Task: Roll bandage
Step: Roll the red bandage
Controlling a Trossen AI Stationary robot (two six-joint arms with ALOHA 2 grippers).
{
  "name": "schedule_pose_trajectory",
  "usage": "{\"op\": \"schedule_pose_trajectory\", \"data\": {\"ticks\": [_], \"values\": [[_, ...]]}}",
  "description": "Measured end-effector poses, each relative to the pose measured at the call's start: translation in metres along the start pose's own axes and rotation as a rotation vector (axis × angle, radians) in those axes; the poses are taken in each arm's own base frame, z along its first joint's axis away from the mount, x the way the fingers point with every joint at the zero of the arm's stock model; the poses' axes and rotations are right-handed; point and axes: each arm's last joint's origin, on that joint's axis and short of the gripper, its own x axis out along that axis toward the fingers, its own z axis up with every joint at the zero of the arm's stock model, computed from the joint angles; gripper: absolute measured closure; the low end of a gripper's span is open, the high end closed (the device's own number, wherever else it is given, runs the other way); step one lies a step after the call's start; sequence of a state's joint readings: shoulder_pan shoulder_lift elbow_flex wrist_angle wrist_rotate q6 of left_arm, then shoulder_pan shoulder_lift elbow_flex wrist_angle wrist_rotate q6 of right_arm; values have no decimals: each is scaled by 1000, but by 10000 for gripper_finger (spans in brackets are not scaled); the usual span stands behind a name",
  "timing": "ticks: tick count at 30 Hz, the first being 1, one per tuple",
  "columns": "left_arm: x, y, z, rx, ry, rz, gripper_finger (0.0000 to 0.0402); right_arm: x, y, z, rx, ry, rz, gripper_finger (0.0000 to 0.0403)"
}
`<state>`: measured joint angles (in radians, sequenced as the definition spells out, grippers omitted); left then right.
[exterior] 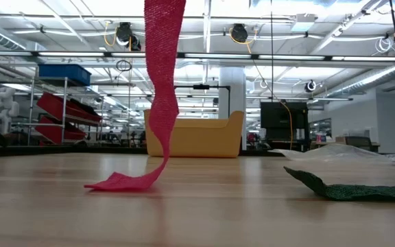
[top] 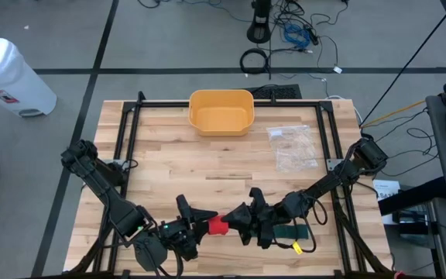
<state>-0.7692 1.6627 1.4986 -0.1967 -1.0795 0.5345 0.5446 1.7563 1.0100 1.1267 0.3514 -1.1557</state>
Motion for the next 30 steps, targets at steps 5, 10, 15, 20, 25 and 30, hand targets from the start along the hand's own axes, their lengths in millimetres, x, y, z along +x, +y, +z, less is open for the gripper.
{"op": "schedule_pose_trajectory", "data": {"ticks": [5,10,15,20,25,30], "values": [[0,0,0,-3,2,0,264,0,0,0,4,13,-5,336],[-3,-1,1,-6,-5,-1,218,0,1,0,5,13,-2,344],[-4,-1,1,-7,-3,4,158,0,1,0,18,15,-2,358],[-4,-1,1,-6,-4,4,134,0,1,0,18,23,-6,361],[-12,-4,3,6,8,38,132,-2,1,2,4,70,-28,362],[-22,-6,5,8,18,74,132,-2,1,2,-4,82,-32,362]]}}
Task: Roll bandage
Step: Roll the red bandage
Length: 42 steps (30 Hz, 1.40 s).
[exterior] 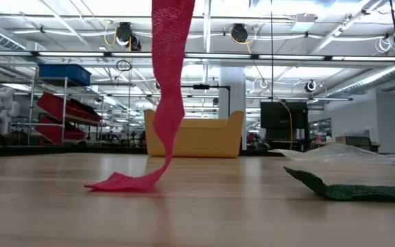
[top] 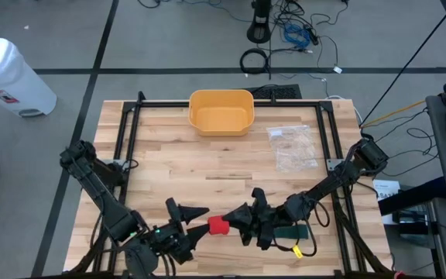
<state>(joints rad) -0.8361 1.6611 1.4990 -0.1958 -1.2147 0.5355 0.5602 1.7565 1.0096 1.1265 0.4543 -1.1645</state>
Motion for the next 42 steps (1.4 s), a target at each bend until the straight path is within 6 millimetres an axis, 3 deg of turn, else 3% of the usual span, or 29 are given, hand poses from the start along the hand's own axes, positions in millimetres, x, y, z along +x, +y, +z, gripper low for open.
{"op": "schedule_pose_trajectory", "data": {"ticks": [10,17,27,32,36,42], "values": [[-22,-9,2,-221,-29,-51,132,-2,-1,-1,-107,137,-49,362],[-30,-32,-3,-260,-13,-90,132,-6,-11,8,-115,152,-62,362],[-13,-91,-16,-214,46,-81,132,-12,-25,17,-169,244,-81,362],[0,-107,-23,-202,80,-28,132,-19,-35,28,-173,273,-95,362],[8,-118,-31,-84,105,-10,132,-26,-44,37,-158,288,-88,362],[22,-132,-46,304,170,48,132,-35,-54,47,-141,325,-97,362]]}}
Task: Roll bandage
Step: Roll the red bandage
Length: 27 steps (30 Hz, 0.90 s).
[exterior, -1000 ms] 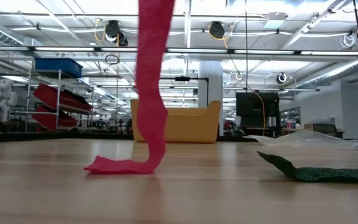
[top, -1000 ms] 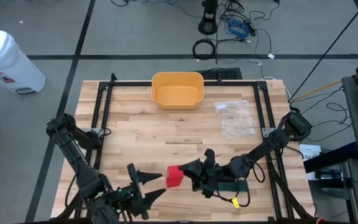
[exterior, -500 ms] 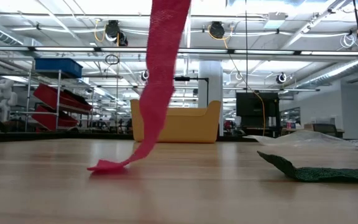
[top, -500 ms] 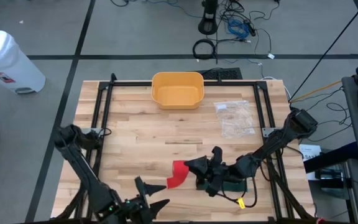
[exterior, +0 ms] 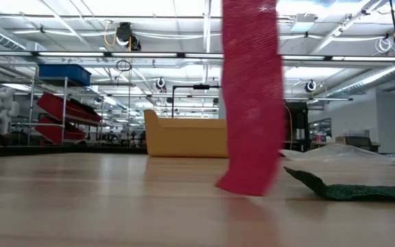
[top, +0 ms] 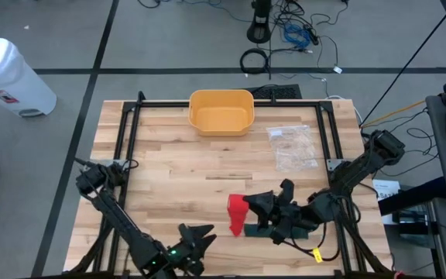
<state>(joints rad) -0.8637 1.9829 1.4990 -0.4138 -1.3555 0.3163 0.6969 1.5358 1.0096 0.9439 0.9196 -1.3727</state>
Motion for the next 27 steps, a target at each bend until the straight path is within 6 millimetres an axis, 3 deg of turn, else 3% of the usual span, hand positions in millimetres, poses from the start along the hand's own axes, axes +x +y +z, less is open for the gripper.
{"op": "schedule_pose_trajectory", "data": {"ticks": [9,11,16,20,27], "values": [[46,-29,-13,649,209,150,132,-5,-4,3,69,14,-5,362],[55,-31,-16,728,255,167,132,-5,-3,3,91,16,-4,362],[74,-28,-21,723,299,163,132,-5,-3,2,85,62,-14,362],[78,-22,-20,713,304,155,132,-5,-3,1,80,71,-13,362],[67,-2,9,564,234,142,132,-7,-13,1,101,81,-29,362]]}}
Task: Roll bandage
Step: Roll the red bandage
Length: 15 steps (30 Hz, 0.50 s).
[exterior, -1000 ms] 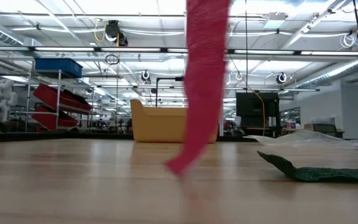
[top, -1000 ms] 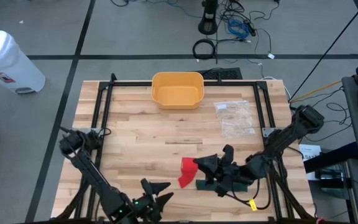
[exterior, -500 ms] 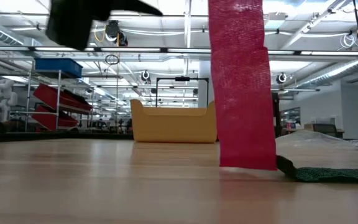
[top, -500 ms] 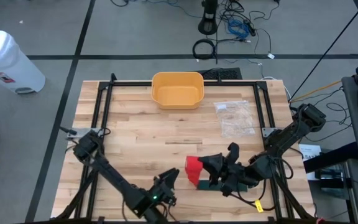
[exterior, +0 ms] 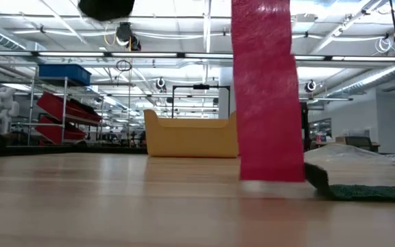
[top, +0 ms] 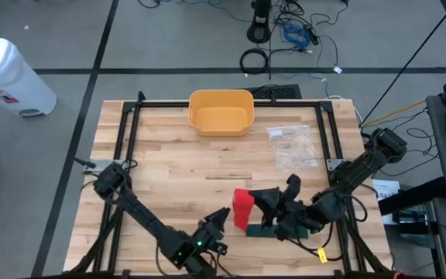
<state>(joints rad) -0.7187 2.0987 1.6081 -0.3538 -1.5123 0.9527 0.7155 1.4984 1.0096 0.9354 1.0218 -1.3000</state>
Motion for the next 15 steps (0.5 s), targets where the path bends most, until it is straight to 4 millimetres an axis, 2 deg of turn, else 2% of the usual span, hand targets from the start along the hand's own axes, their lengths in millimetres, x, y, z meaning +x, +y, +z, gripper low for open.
{"op": "schedule_pose_trajectory", "data": {"ticks": [5,15], "values": [[-3,22,3,-74,-20,-3,132,-2,-19,1,59,-8,-26,362],[2,36,7,74,-104,-41,132,-13,-61,-3,241,-4,-2,362]]}}
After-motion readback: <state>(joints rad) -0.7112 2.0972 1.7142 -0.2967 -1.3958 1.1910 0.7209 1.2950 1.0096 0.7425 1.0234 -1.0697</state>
